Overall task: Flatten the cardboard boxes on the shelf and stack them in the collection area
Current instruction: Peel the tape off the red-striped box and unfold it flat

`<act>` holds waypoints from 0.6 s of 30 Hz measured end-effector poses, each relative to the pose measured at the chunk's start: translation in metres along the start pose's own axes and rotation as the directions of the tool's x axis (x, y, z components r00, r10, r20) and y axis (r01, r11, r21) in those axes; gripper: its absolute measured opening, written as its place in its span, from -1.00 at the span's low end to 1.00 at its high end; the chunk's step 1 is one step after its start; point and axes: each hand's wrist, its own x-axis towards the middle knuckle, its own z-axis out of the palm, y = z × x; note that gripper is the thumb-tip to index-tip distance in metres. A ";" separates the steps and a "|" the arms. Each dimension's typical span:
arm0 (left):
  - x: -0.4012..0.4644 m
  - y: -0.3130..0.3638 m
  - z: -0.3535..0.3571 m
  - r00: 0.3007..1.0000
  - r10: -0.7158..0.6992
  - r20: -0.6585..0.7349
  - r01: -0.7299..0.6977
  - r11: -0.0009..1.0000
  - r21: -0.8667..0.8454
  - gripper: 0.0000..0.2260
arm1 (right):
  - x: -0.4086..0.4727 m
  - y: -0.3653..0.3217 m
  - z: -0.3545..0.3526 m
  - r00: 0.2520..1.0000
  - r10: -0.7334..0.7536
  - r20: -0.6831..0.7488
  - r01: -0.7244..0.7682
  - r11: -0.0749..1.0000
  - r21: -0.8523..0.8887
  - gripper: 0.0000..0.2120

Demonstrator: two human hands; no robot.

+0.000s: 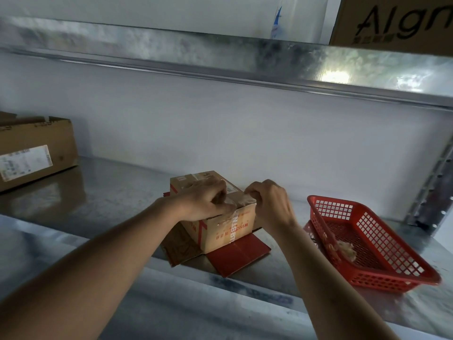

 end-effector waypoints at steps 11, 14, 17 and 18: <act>0.006 0.002 -0.020 0.981 -0.062 0.185 0.075 0.995 -0.067 -0.60 | -0.013 0.010 -0.010 0.971 -0.150 0.187 0.155 0.988 -0.013 -0.77; 0.005 0.008 -0.015 0.982 -0.073 0.172 0.092 0.990 -0.106 -0.69 | -0.015 0.007 -0.006 0.987 -0.105 0.122 0.095 0.992 0.088 -0.74; 0.000 0.015 -0.009 0.987 -0.073 0.145 0.093 0.986 -0.136 -0.71 | -0.019 0.006 -0.003 1.000 -0.029 -0.008 0.030 0.966 0.255 -0.67; -0.002 0.016 -0.007 0.989 -0.066 0.129 0.082 0.989 -0.126 -0.69 | -0.020 0.004 -0.003 0.999 0.010 -0.033 0.001 0.950 0.311 -0.68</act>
